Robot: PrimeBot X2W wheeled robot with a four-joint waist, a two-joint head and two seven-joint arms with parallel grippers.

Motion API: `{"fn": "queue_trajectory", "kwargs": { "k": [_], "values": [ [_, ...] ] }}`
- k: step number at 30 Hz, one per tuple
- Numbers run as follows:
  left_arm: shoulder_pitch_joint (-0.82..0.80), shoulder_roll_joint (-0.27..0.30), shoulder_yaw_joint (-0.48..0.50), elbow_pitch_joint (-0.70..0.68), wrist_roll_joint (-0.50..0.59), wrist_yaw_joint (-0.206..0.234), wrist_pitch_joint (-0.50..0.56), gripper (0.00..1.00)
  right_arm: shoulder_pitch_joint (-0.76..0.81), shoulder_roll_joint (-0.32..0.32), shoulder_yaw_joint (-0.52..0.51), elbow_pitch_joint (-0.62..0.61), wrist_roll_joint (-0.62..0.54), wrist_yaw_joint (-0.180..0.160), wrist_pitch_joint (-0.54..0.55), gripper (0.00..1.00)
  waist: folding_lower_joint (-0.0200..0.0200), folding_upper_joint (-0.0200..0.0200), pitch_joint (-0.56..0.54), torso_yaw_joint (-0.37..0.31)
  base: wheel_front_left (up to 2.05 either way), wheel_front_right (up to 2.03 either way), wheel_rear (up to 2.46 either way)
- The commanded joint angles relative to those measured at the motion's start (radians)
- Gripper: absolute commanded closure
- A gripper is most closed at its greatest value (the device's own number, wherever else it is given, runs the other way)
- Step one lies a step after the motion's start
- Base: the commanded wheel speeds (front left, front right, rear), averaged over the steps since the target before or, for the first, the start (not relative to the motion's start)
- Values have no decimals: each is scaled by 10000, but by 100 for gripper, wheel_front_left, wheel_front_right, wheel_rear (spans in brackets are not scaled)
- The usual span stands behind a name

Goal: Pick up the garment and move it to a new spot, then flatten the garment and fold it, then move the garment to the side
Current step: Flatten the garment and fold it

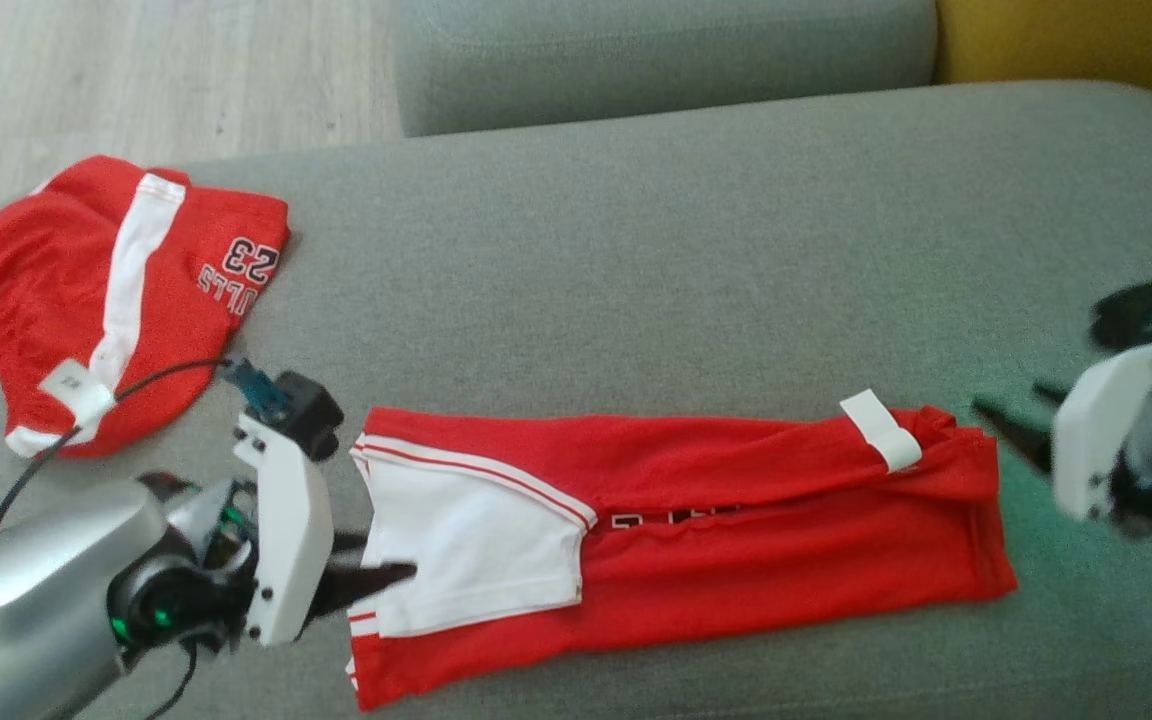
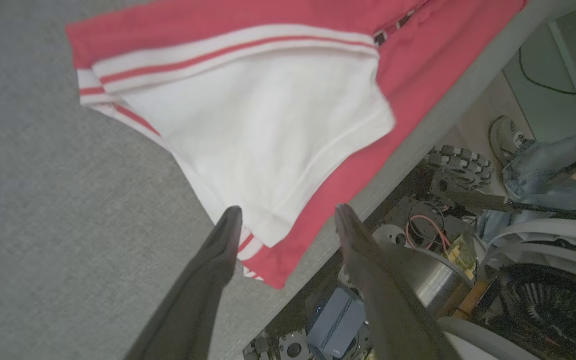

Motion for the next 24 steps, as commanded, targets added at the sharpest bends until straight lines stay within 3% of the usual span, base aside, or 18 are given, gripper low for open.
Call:
{"fn": "queue_trajectory", "kwargs": {
  "k": [1,5,10,15,20,24],
  "values": [
    [-492,423,709,-214,242,76,-289,0,-143,-421,-292,-308,62,67,-315,0,0,0,-112,31,0,0,0],
    [-429,524,1381,-473,1022,791,-2241,0,16,-259,-1721,-532,196,67,-1999,0,0,0,-358,66,0,0,0],
    [243,577,2196,-798,2132,2719,-5133,0,887,686,-3922,-366,-113,67,-4719,0,0,0,-528,143,0,0,0],
    [1532,278,3304,-1150,2455,4607,-8079,0,2244,1987,-5516,-47,-724,67,-6031,0,0,0,-609,267,0,0,0],
    [3213,-628,5062,-1905,3688,5827,-8487,0,3366,3210,-6512,100,-1670,67,-6088,0,0,0,-585,424,0,0,0],
    [4894,-1732,6352,-2295,5098,5998,-8492,0,3621,3773,-7134,450,-2689,67,-5377,0,0,0,-517,520,0,0,0]
  ]
}}
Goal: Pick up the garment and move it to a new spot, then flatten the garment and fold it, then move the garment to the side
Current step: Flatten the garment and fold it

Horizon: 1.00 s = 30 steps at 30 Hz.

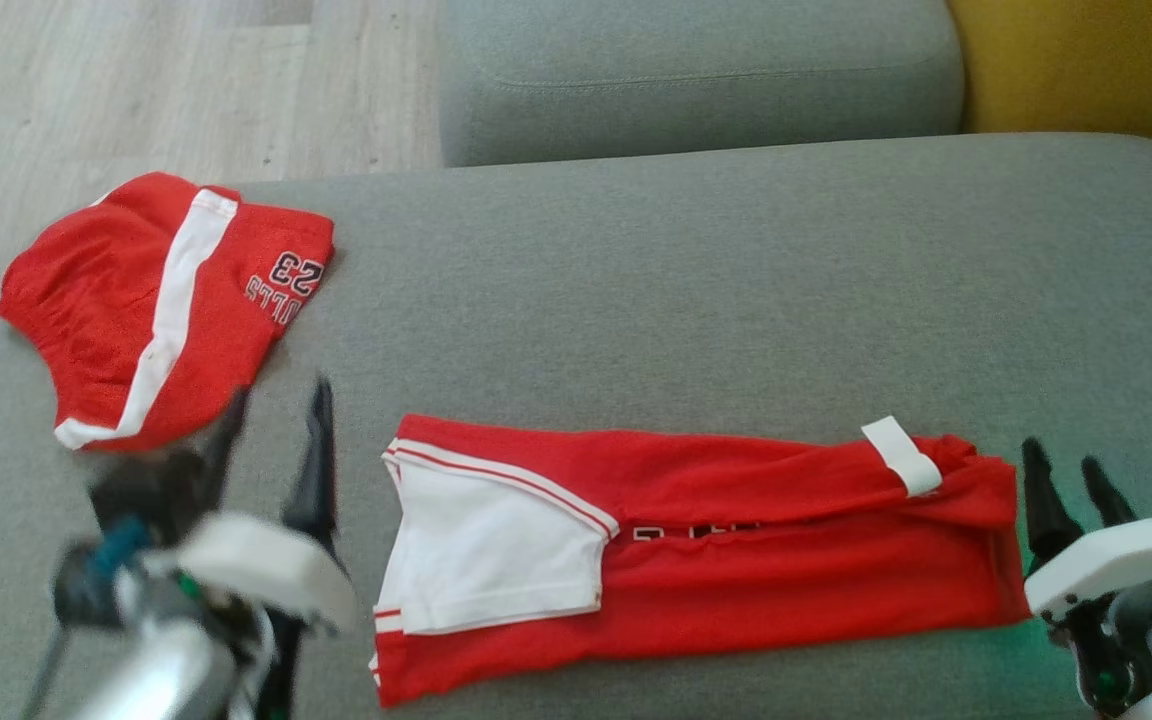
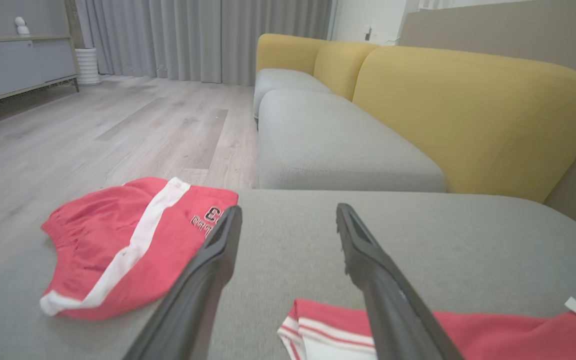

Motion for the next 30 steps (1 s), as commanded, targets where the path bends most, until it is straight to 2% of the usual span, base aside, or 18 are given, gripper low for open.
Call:
{"fn": "queue_trajectory", "kwargs": {
  "k": [1,3,8,11,18,19,20,21,22,23,26,30],
  "values": [
    [-85,29,731,-246,332,-42,-119,0,-267,-62,-42,-149,-307,67,284,0,0,0,27,56,0,0,0],
    [424,-481,1219,-200,740,-261,-119,0,-311,122,-286,102,-749,67,1002,0,0,0,52,122,0,0,0],
    [1054,-1444,2124,192,1474,-1138,-120,0,-490,440,-1097,753,-1638,67,2770,0,0,0,61,351,0,0,0],
    [1190,-1861,2444,433,1827,-1598,-121,0,-509,716,-1501,1082,-2011,67,3856,0,0,0,73,460,0,0,0],
    [1330,-2552,3092,911,2432,-2357,-121,0,-528,1435,-1979,1162,-2234,67,5094,0,0,0,218,605,0,0,0],
    [1337,-2634,3163,968,2503,-2445,-121,0,-524,1551,-2000,1171,-2152,67,5286,11,0,0,238,622,0,0,0],
    [1341,-2711,3230,1020,2574,-2528,-121,0,-524,1634,-1991,1157,-2091,67,5448,40,0,0,255,636,0,0,0],
    [1341,-2711,3230,1020,2574,-2528,-121,0,-524,1634,-1991,1157,-2091,67,5448,40,0,0,255,636,0,0,0],
    [1347,-2784,3297,1066,2644,-2605,-121,0,-532,1688,-1961,1099,-2073,67,5524,63,0,0,270,643,0,0,0],
    [1359,-2853,3365,1111,2707,-2677,-121,0,-561,1756,-1975,1001,-1989,67,5511,100,0,0,281,643,0,0,0],
    [1405,-3037,3598,1244,2869,-2853,-121,0,-634,1888,-1890,738,-1760,67,5514,100,0,0,288,649,0,0,0],
    [1490,-3235,3861,1376,3073,-3063,-122,0,-771,1655,-1915,278,-1775,67,5264,100,0,0,264,633,0,0,0]
  ]
}}
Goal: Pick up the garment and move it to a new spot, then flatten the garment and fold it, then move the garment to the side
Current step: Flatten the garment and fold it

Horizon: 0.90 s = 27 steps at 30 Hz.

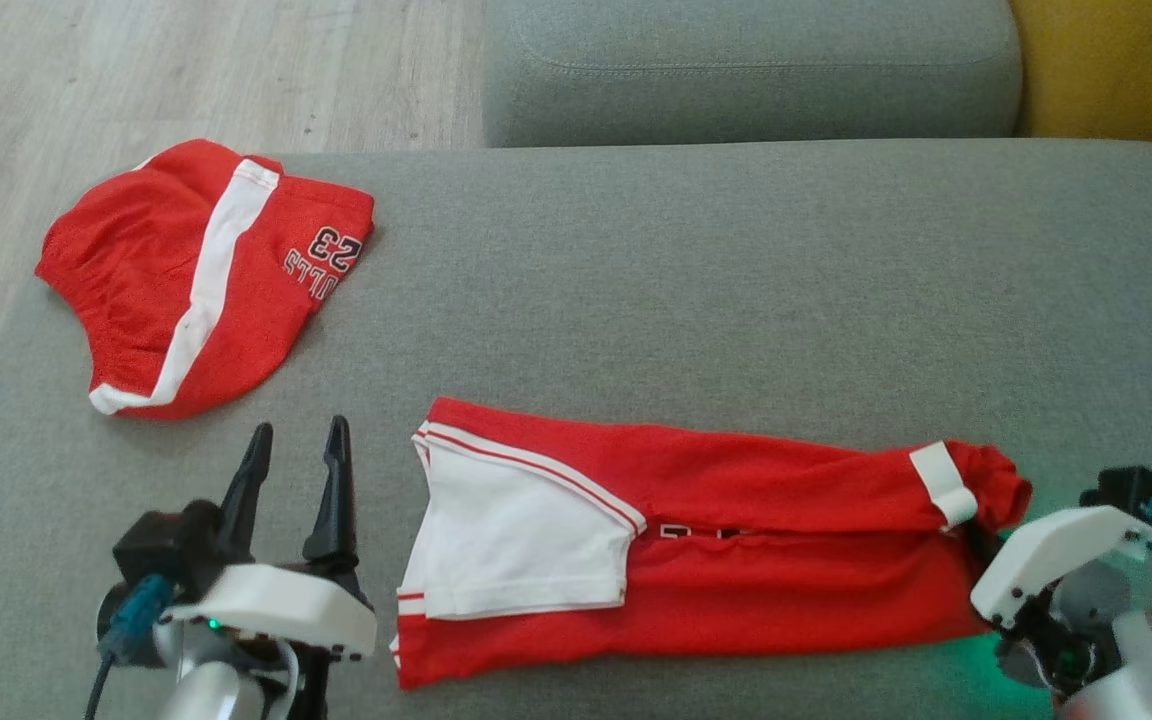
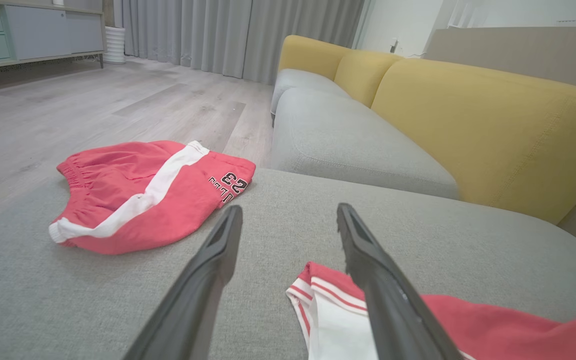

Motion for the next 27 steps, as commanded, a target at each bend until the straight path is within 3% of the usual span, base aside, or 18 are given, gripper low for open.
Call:
{"fn": "queue_trajectory", "kwargs": {
  "k": [1,7,11,17,21,27],
  "values": [
    [-240,-5,498,-227,136,-74,-122,0,-344,-59,278,-422,-12,79,-82,100,0,0,-13,-13,0,0,0],
    [-82,-271,872,-167,401,-302,-122,0,-571,-1101,-663,-1369,-368,79,-321,100,0,0,-53,-104,0,0,0],
    [-10,-435,1054,-96,562,-463,-122,0,-692,-1353,-1327,-1995,-691,79,-167,100,0,0,-125,-129,0,0,0],
    [103,-591,1298,54,740,-613,-122,0,-411,-351,-1136,-4059,-356,79,551,100,0,0,-284,6,0,0,0],
    [111,-627,1341,240,802,-718,-122,0,96,469,-136,-5747,260,79,1263,100,0,0,-328,249,0,0,0],
    [39,-707,1333,470,873,-804,-122,0,846,794,1826,-6932,1751,79,1665,100,0,0,-313,788,0,0,0]
  ]
}}
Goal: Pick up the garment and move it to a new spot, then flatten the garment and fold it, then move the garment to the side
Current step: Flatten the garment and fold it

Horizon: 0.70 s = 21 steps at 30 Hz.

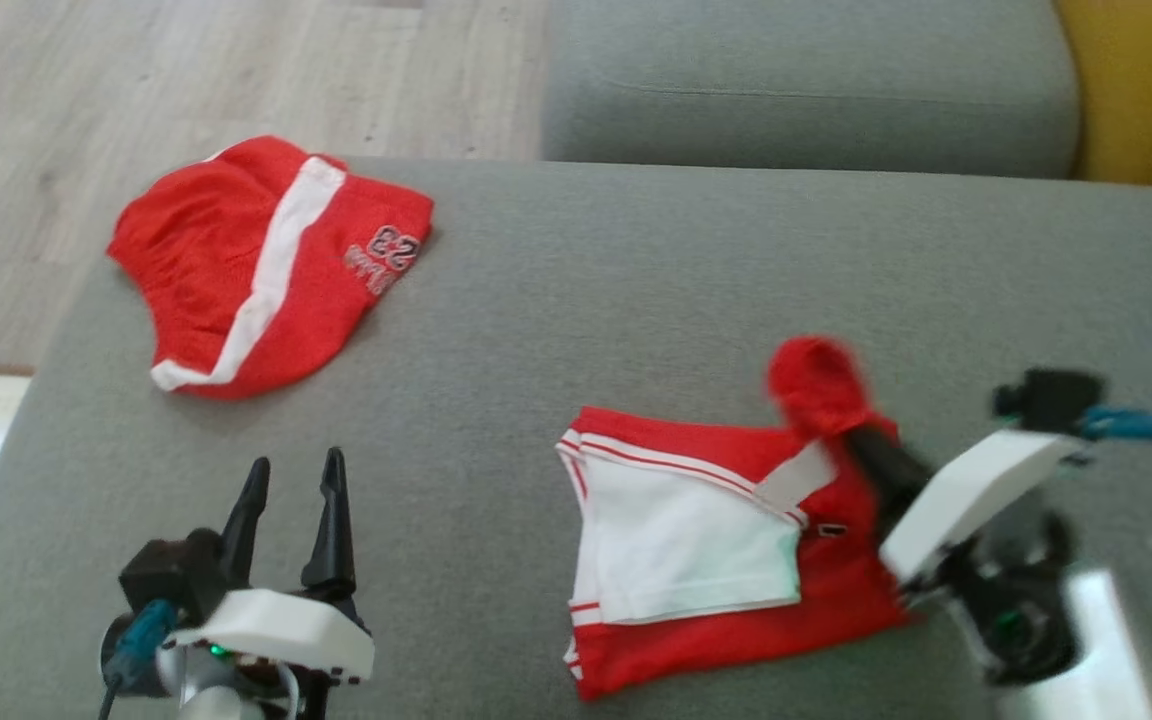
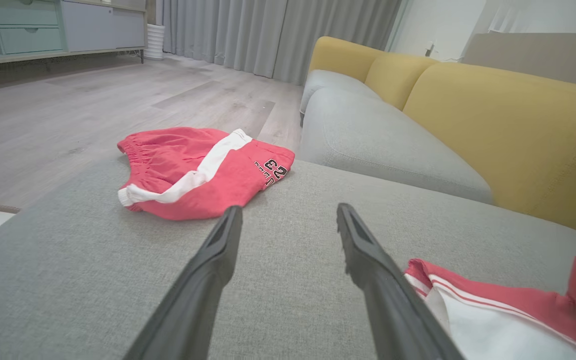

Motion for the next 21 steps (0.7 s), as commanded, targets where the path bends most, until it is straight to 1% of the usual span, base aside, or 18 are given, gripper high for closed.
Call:
{"fn": "queue_trajectory", "kwargs": {
  "k": [1,3,6,7,8,9,14,15,16,17,18,21],
  "values": [
    [-476,-9,370,-222,127,-62,-122,0,-245,4,680,-367,467,77,-198,100,0,0,11,295,0,0,0],
    [-526,-44,363,-184,150,-107,-122,0,-151,7,1271,-72,986,77,-625,100,0,0,31,518,0,0,0],
    [-582,-93,346,-106,181,-166,-122,0,-281,9,2061,755,1672,77,-1420,100,0,0,84,825,0,0,0],
    [-617,-130,335,-62,206,-198,-122,0,-489,10,2524,1524,1851,77,-1921,100,0,0,124,1022,0,0,0],
    [-617,-130,335,-62,206,-198,-122,0,-489,10,2524,1524,1851,77,-1921,100,0,0,124,1022,0,0,0],
    [-633,-146,337,-47,216,-210,-122,0,-634,10,2690,1896,1825,77,-2251,100,0,0,157,1113,0,0,0],
    [-664,-190,415,-2,274,-240,-122,0,-1349,11,3842,3558,2792,77,-3513,100,0,0,281,1408,0,0,0],
    [-659,-197,426,6,287,-244,-122,0,-1512,11,4033,3911,2838,77,-3769,100,0,0,298,1439,0,0,0],
    [-658,-204,435,12,297,-251,-122,0,-1650,11,4234,4252,2944,77,-3944,74,0,0,311,1462,0,0,0],
    [-658,-209,446,11,309,-254,-122,0,-1762,11,4477,4528,3155,77,-4011,4,0,0,332,1476,0,0,0],
    [-662,-212,463,8,319,-252,-122,0,-1896,11,4689,4733,3325,77,-4123,0,0,0,355,1478,0,0,0],
    [-660,-214,547,-3,335,-236,-122,0,-2272,12,5203,5164,3653,77,-4408,0,0,0,390,1397,0,0,0]
  ]
}}
